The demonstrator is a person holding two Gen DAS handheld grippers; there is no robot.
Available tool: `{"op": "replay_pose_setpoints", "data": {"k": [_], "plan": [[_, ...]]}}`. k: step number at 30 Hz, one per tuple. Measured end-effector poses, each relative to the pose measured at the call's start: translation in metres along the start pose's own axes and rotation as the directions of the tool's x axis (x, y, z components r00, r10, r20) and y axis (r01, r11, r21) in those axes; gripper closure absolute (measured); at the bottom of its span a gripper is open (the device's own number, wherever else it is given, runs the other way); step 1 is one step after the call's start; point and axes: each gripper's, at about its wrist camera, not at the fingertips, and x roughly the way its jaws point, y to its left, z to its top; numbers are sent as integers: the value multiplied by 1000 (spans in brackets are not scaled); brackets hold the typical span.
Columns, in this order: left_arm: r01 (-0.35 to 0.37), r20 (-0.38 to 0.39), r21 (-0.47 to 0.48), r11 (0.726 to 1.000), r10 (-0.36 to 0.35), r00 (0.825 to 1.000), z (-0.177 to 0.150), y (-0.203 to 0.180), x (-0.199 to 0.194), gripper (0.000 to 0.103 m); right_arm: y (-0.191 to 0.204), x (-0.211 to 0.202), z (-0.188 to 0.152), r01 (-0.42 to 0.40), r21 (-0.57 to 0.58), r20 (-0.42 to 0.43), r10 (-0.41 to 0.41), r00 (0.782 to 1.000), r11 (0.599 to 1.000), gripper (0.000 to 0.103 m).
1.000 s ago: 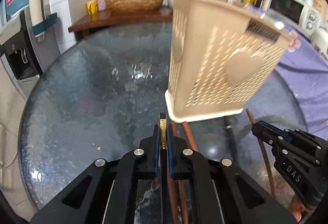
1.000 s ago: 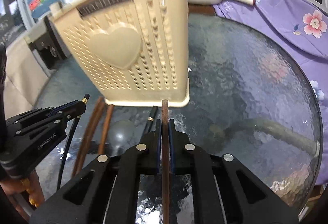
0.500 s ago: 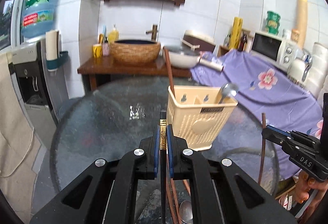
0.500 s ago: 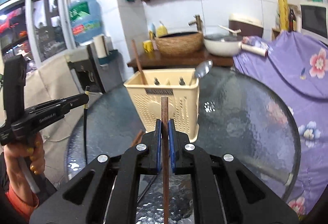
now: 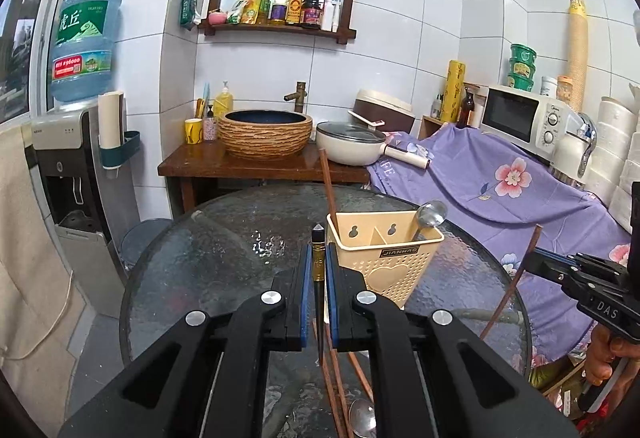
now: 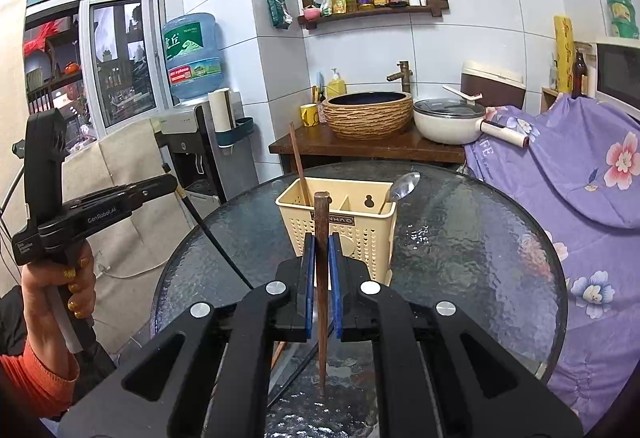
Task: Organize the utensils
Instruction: 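Lift both chopsticks and carry them above the beige basket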
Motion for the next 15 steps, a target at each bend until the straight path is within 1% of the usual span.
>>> {"op": "replay_pose_setpoints", "data": {"k": [5,8,12,15], "plan": [[12,15,11,1000,-12,1000,8,-4,-3,96,2,3,9,-14,-9,-3,14,1000,1000,95],[41,23,15,999,-41,999,19,-6,-7,96,2,3,17,-22,-20,2,22,1000,1000,95],[78,37,28,997,-79,996,37,-14,-11,96,3,-1,40,-41,-31,19,42,999,999,95],[118,57,30,993,-120,991,63,-20,-14,96,4,-3,66,-47,-36,50,48,998,998,95]]}}
